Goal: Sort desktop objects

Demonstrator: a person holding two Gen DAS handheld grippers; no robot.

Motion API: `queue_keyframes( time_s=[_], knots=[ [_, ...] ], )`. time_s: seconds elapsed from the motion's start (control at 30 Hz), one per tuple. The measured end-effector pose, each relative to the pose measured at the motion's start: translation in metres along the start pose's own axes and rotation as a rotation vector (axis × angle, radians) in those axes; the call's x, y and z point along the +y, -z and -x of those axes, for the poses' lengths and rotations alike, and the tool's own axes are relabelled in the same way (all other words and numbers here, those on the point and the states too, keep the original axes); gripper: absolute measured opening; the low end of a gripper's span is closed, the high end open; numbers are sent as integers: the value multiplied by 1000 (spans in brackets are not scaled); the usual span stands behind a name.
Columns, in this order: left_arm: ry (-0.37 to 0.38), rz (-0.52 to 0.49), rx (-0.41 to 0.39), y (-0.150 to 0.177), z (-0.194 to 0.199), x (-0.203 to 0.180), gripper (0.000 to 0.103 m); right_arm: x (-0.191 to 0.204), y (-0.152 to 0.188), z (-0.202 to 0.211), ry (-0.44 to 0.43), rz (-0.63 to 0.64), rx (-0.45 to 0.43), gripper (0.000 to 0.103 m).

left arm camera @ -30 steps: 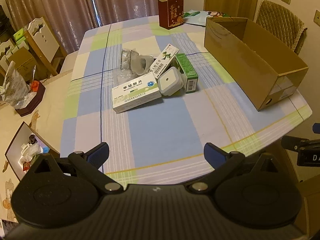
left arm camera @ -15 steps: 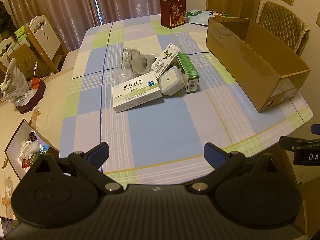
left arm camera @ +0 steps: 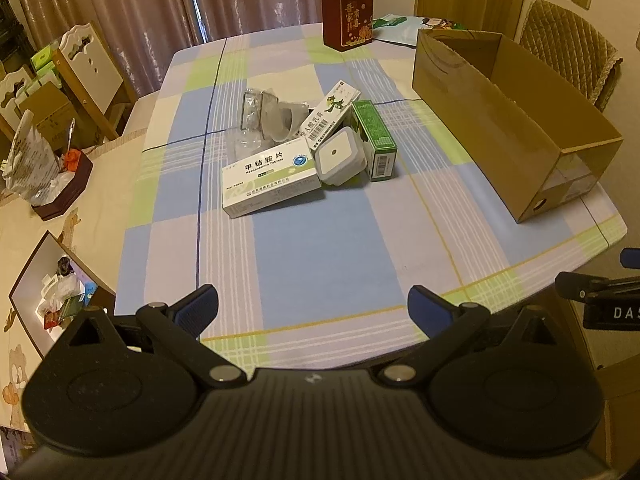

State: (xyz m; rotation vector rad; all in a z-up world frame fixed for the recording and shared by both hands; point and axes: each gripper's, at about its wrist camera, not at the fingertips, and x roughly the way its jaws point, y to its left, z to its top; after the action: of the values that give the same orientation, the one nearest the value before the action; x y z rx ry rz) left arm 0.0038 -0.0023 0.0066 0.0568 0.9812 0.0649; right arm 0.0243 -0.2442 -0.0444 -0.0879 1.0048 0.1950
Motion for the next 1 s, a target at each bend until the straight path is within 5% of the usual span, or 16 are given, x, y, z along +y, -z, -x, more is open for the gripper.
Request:
queue_keyframes(
  time_s=[1.0],
  knots=[
    [-25, 54, 14, 17, 10, 15, 100, 15, 3, -1, -29, 51, 6, 103]
  ],
)
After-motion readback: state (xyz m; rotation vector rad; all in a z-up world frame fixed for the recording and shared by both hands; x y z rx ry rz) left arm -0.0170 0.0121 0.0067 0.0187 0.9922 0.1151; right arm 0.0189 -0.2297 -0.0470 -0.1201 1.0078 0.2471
